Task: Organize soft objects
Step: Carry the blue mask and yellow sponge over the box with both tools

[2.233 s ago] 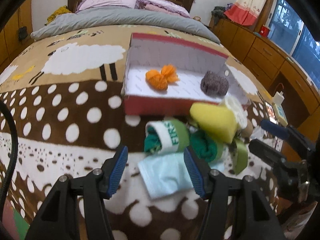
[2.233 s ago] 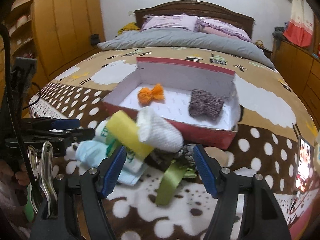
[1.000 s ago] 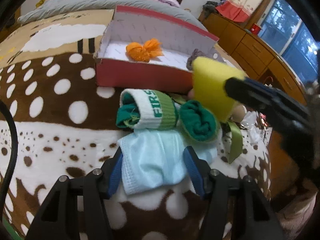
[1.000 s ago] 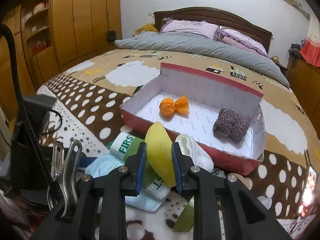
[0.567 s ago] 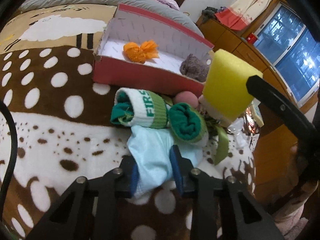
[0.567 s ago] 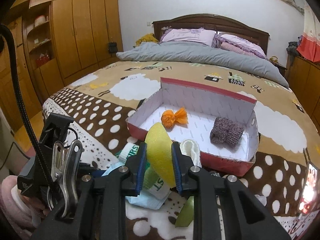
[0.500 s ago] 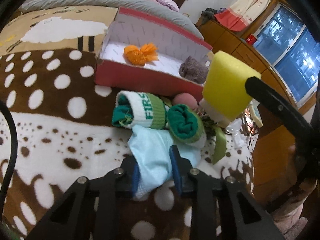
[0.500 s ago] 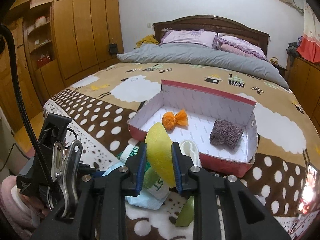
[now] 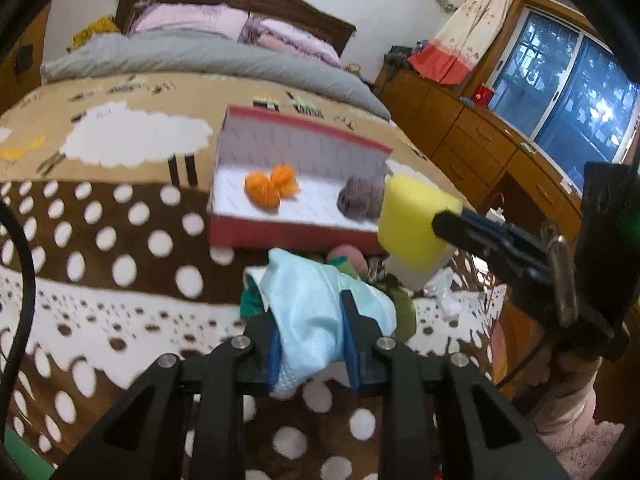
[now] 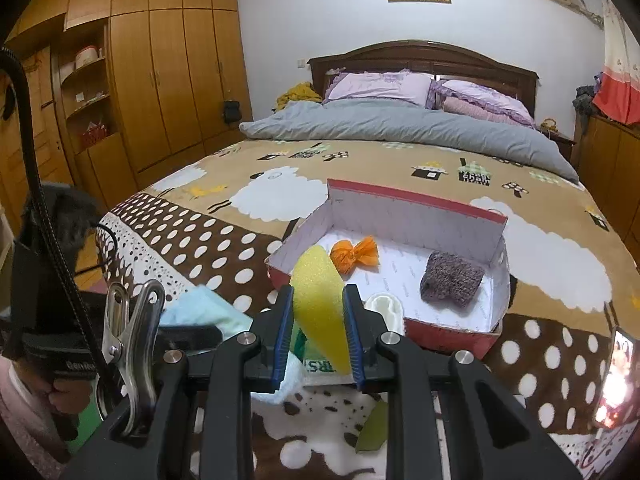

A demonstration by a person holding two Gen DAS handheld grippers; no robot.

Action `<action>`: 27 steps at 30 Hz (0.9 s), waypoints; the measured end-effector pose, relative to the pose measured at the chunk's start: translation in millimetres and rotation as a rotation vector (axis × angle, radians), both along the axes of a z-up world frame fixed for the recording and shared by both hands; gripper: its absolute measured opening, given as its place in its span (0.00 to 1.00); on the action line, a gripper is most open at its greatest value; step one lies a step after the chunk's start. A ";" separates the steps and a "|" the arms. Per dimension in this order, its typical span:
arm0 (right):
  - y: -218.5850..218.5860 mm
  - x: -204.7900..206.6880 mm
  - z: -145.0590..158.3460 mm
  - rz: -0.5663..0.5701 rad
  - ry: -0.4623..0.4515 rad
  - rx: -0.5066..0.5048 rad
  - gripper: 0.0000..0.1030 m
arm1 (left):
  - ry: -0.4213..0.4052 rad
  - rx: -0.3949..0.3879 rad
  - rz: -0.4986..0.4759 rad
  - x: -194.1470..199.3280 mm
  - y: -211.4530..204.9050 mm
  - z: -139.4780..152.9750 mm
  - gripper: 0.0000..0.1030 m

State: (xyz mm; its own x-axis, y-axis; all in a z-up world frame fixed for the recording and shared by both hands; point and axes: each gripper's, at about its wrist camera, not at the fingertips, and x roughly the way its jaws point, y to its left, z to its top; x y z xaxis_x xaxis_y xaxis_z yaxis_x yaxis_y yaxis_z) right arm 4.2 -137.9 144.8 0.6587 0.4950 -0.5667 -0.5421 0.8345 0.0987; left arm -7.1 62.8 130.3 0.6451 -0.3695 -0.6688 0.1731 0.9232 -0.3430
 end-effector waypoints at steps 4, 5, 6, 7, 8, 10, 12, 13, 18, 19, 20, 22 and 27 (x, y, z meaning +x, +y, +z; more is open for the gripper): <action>-2.2 -1.8 5.5 -0.006 -0.016 0.002 0.24 | -0.041 0.043 0.034 8.8 0.1 9.9 0.25; -3.2 -2.3 6.5 -0.007 -0.019 0.001 0.24 | -0.046 0.046 0.040 11.8 0.6 11.4 0.25; -3.6 -2.3 7.6 -0.009 -0.022 -0.001 0.24 | -0.053 0.050 0.046 14.8 0.9 12.8 0.25; -3.9 -2.2 8.8 -0.011 -0.026 -0.003 0.24 | -0.061 0.056 0.053 18.9 0.9 14.4 0.25; -4.3 -1.7 9.5 -0.014 -0.029 -0.005 0.24 | -0.069 0.062 0.059 22.0 0.6 15.3 0.25; -5.2 -0.2 10.4 -0.023 -0.035 -0.013 0.24 | -0.091 0.078 0.069 29.3 -0.8 18.3 0.25; -5.7 1.8 10.6 -0.032 -0.040 -0.021 0.24 | -0.108 0.097 0.080 38.7 -3.3 21.4 0.25; -6.1 3.2 10.4 -0.036 -0.040 -0.024 0.24 | -0.116 0.103 0.085 43.2 -4.3 22.5 0.25; -7.6 10.6 8.6 -0.053 -0.036 -0.033 0.24 | -0.140 0.106 0.095 67.6 -9.9 22.9 0.25; -8.0 12.1 8.2 -0.057 -0.035 -0.035 0.24 | -0.142 0.108 0.095 72.0 -11.2 22.6 0.25; -8.6 13.9 7.8 -0.061 -0.035 -0.038 0.24 | -0.145 0.112 0.095 77.1 -12.7 21.5 0.25; -9.2 16.8 6.7 -0.067 -0.034 -0.046 0.24 | -0.151 0.125 0.091 86.9 -17.9 19.3 0.26; -12.7 24.0 3.8 -0.090 -0.035 -0.063 0.24 | -0.158 0.174 0.094 109.3 -30.8 9.6 0.26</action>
